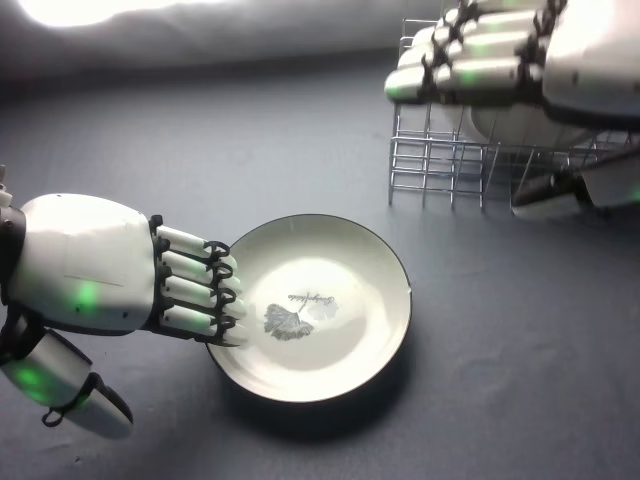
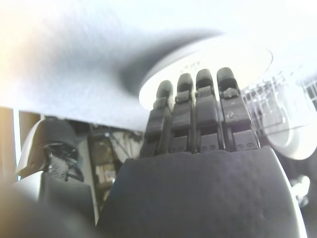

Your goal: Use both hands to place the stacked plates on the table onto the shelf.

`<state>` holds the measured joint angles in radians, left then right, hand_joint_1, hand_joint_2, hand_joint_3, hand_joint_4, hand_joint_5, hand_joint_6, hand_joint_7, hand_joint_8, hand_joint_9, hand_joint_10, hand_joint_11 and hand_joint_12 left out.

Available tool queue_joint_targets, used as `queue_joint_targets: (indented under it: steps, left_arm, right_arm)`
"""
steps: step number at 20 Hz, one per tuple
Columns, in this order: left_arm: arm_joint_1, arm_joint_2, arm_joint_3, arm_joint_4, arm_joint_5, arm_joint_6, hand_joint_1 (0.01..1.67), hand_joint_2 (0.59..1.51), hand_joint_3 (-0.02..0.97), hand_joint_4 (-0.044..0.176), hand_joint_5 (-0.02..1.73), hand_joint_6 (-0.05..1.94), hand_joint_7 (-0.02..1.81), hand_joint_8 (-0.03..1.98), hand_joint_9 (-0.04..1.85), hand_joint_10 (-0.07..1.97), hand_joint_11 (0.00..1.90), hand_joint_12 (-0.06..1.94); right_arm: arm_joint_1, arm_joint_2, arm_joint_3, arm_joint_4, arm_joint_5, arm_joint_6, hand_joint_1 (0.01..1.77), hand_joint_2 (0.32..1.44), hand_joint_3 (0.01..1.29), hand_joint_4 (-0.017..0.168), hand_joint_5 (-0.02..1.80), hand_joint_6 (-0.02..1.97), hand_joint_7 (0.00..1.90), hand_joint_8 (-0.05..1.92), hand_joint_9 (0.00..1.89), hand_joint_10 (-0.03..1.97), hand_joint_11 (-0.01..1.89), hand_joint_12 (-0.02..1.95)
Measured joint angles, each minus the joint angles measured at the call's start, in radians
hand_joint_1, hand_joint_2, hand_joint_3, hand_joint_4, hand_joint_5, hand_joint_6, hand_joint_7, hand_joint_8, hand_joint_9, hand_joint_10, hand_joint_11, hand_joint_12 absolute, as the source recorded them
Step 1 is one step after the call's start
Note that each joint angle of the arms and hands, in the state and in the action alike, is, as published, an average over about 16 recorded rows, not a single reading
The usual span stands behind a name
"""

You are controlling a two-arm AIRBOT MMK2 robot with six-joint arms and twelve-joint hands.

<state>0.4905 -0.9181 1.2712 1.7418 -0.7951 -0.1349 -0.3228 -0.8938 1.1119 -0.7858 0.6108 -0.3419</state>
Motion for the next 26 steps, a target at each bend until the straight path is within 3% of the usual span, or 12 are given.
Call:
queue_joint_targets:
  steps: [5,10,14,21,26]
  left_arm:
    - [0.005,-0.008,0.024,0.016,0.008,-0.004,0.02,1.183,-0.002,-0.003,0.11,0.01,0.12,0.00,0.09,0.01,0.02,0.21]
    - [0.014,-0.012,0.036,0.025,0.003,-0.010,0.02,1.178,-0.002,-0.006,0.11,0.00,0.12,0.00,0.09,0.00,0.02,0.17]
    - [0.028,-0.013,0.033,0.028,-0.003,-0.015,0.02,1.159,-0.002,-0.008,0.10,-0.01,0.11,0.00,0.09,0.00,0.02,0.16]
    - [0.071,-0.012,0.008,0.012,-0.002,-0.015,0.02,1.133,-0.002,-0.011,0.08,-0.02,0.10,0.00,0.09,0.00,0.02,0.18]
    - [0.089,-0.010,-0.010,-0.012,0.003,-0.001,0.02,1.123,-0.002,-0.010,0.07,-0.02,0.10,0.00,0.09,0.00,0.02,0.22]
  right_arm:
    - [-0.032,0.009,-0.003,-0.161,0.090,-0.013,1.03,0.97,0.02,0.004,0.11,0.03,0.12,0.02,0.11,0.01,0.01,0.36]
    - [-0.052,0.013,-0.001,-0.278,0.148,-0.030,1.07,0.94,0.02,0.005,0.07,0.03,0.05,0.02,0.05,0.01,0.02,0.31]
    - [-0.062,0.014,0.001,-0.338,0.175,-0.041,1.11,0.94,0.01,0.004,0.05,0.03,0.02,0.02,0.03,0.01,0.02,0.35]
    - [-0.077,0.016,0.003,-0.381,0.191,-0.052,1.16,0.95,0.01,0.004,0.07,0.03,0.03,0.02,0.05,0.01,0.01,0.61]
    - [-0.085,0.016,0.004,-0.385,0.193,-0.054,1.15,0.97,0.01,0.004,0.06,0.03,0.03,0.02,0.04,0.01,0.01,0.62]
